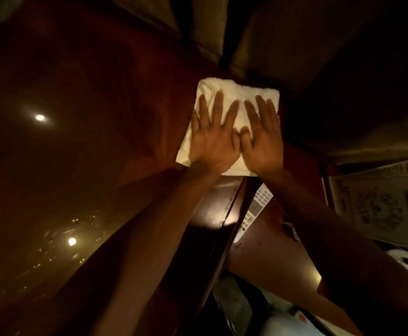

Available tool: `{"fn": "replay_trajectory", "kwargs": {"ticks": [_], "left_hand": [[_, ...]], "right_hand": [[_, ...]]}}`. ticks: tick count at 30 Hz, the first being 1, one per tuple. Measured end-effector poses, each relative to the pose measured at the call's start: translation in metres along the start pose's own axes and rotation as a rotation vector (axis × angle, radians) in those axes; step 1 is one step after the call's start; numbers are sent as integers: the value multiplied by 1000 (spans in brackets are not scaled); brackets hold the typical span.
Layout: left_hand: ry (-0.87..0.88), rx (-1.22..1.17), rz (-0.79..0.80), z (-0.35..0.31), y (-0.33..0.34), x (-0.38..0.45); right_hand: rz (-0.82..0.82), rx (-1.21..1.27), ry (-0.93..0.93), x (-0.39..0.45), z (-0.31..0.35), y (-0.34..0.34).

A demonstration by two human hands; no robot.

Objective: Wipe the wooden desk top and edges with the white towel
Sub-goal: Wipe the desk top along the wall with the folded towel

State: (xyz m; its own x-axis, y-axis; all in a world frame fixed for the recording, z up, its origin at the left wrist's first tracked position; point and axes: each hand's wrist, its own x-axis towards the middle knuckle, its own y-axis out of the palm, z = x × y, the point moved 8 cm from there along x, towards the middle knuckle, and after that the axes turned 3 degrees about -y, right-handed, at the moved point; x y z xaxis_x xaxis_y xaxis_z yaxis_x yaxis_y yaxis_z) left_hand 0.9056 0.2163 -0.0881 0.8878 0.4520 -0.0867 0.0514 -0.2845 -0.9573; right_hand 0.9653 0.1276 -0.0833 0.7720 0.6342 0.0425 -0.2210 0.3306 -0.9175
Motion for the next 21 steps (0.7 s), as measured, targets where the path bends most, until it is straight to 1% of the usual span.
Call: {"fn": "replay_trajectory", "kwargs": {"ticks": [7,11,16,21], "left_hand": [[-7,2,-6,-16,-2,53],[-10,6,4,-22,-3,66],[1,-15,29,-17,-5,62],[29,2,68,-9,-6,42]], "right_hand": [[-32,-62,-28,54,-20,-13],[-3,-77,12,66,-29,-14],[-63,-73,71,60,-18,-15],[-17,-84,106,38,-4,-7]]}}
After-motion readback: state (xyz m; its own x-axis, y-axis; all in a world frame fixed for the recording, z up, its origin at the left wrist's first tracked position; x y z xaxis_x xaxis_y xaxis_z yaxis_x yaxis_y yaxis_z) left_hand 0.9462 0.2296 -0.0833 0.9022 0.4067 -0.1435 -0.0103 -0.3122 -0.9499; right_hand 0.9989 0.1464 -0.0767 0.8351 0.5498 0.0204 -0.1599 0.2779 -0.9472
